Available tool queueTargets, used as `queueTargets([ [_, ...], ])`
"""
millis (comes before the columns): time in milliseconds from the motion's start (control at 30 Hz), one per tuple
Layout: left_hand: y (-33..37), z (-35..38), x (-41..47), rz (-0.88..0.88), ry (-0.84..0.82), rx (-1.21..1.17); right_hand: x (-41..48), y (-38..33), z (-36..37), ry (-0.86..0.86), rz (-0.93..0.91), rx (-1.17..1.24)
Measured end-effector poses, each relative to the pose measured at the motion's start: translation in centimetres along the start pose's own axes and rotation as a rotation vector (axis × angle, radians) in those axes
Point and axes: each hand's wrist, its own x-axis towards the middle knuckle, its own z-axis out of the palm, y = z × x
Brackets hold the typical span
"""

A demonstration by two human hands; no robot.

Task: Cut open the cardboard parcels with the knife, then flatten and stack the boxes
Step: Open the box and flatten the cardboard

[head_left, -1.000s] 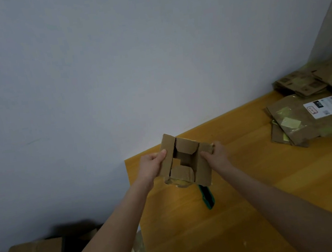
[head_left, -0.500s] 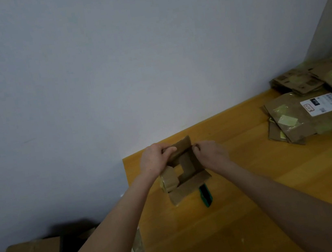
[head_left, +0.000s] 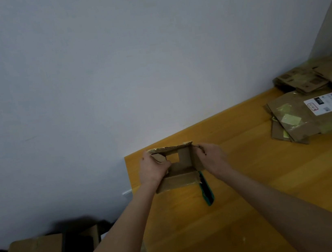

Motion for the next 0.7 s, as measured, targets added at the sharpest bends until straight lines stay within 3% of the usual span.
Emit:
queueTargets([
  [133, -0.2, -1.7, -0.8, 0.148, -0.303, -0.263, -0.1, 1.2, -0.5, 0.010, 0.117, 0.267],
  [267, -0.4, -3.0, -0.5, -0.020, -0.425, -0.604, -0.4, 2.1, -1.6, -0.024, 0.321, 0.546],
  [467, -1.9, -4.1, 0.2, 0.041, -0.608, -0.783, -0.3, 4.8, -2.7, -0.363, 0.561, 1.182],
  [600, -0.9, -4.3, 0.5, 0.198, -0.720, -0.605, -0.4, 4.6, -2.0, -0.403, 0.528, 0.865],
  [700, 0.9, -4.0, 0.0, 0.149, -0.577, -0.627, -0.5, 4.4, -0.7, -0.366, 0.479, 0.795],
])
